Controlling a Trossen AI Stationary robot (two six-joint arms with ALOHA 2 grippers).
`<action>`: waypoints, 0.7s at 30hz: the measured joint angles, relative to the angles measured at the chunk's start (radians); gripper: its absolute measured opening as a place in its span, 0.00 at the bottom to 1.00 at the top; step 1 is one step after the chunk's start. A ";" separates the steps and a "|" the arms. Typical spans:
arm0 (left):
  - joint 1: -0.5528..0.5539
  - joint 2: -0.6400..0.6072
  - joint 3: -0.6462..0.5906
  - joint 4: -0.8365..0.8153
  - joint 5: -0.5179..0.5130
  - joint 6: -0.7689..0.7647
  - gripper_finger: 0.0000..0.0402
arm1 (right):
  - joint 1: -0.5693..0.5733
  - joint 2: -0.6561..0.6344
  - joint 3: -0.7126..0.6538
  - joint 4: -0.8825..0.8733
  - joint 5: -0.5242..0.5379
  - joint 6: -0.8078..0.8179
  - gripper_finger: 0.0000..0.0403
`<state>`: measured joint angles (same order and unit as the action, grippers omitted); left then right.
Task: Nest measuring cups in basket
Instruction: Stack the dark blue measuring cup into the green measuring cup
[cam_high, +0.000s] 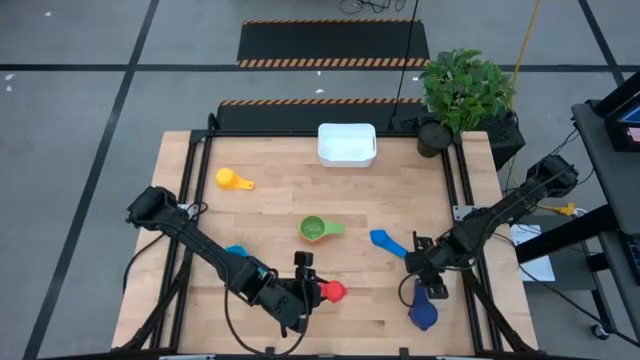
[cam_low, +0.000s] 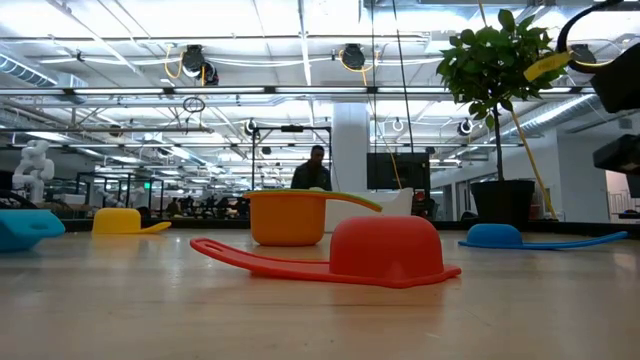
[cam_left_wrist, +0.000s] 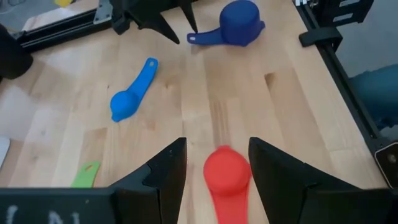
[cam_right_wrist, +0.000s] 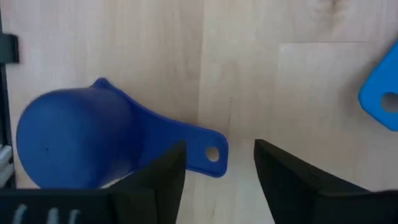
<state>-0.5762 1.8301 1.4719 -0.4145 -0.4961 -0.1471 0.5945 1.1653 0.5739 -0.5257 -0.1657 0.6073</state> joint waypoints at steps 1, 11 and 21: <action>0.002 0.000 0.000 -0.001 0.000 0.001 0.44 | 0.000 0.004 0.000 0.005 0.004 -0.011 0.42; 0.020 0.000 0.000 -0.001 0.000 0.000 0.44 | -0.001 0.007 -0.018 0.013 0.006 -0.013 0.32; 0.020 0.000 0.000 -0.002 0.002 0.007 0.44 | -0.003 0.002 -0.157 0.193 -0.042 0.065 0.31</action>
<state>-0.5564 1.8301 1.4719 -0.4168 -0.4938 -0.1396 0.5916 1.1674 0.4166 -0.3326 -0.2078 0.6723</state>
